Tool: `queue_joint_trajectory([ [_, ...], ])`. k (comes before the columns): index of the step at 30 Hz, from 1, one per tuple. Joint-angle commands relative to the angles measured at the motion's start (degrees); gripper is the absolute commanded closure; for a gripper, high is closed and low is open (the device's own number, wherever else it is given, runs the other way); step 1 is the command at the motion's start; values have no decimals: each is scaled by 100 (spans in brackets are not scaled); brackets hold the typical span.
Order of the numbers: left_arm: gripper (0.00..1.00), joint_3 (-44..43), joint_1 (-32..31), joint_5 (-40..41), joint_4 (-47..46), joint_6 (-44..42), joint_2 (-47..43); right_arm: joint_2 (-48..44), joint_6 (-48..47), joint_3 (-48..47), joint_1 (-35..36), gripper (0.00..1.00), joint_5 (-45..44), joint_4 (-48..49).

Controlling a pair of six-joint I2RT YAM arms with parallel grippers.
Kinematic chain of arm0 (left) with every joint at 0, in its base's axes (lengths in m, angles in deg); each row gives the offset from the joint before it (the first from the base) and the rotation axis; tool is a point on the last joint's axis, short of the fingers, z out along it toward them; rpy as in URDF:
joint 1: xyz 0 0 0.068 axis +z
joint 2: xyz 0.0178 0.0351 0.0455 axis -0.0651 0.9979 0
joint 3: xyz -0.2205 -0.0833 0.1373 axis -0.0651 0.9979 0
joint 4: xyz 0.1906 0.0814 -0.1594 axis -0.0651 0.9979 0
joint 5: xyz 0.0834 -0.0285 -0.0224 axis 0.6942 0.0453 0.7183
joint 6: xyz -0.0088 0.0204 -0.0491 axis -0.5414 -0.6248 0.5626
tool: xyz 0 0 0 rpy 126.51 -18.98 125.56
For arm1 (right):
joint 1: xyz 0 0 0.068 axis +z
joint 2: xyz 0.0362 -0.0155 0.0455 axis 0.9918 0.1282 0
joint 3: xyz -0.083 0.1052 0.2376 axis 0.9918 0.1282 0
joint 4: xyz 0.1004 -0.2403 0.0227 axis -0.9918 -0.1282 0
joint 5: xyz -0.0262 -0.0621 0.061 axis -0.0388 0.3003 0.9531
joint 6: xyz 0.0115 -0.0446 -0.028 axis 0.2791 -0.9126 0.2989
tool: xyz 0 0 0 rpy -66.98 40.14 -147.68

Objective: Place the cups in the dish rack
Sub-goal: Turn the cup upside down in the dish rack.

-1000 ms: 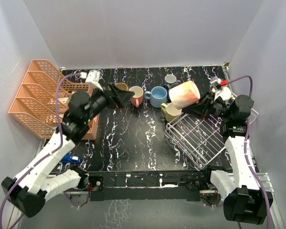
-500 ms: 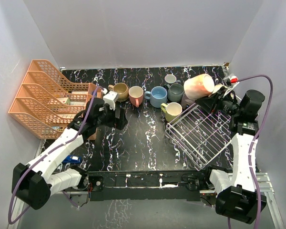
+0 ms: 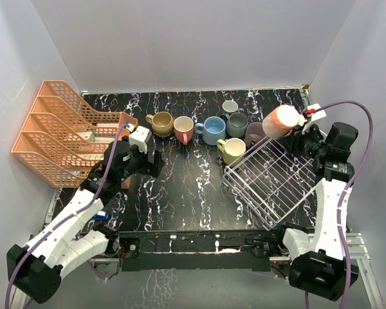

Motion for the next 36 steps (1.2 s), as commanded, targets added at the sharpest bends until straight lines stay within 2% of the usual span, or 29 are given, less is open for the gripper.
queue_joint_trajectory([
  [1,3,56,41,266,-40,-164,-167,-140,-503,-162,-101,92,-474,228],
  [19,3,105,42,362,-73,-261,-109,20,-989,903,-163,92,-924,508],
  [36,3,134,44,443,-60,-302,-3,443,-702,1676,-157,92,-918,1652],
])
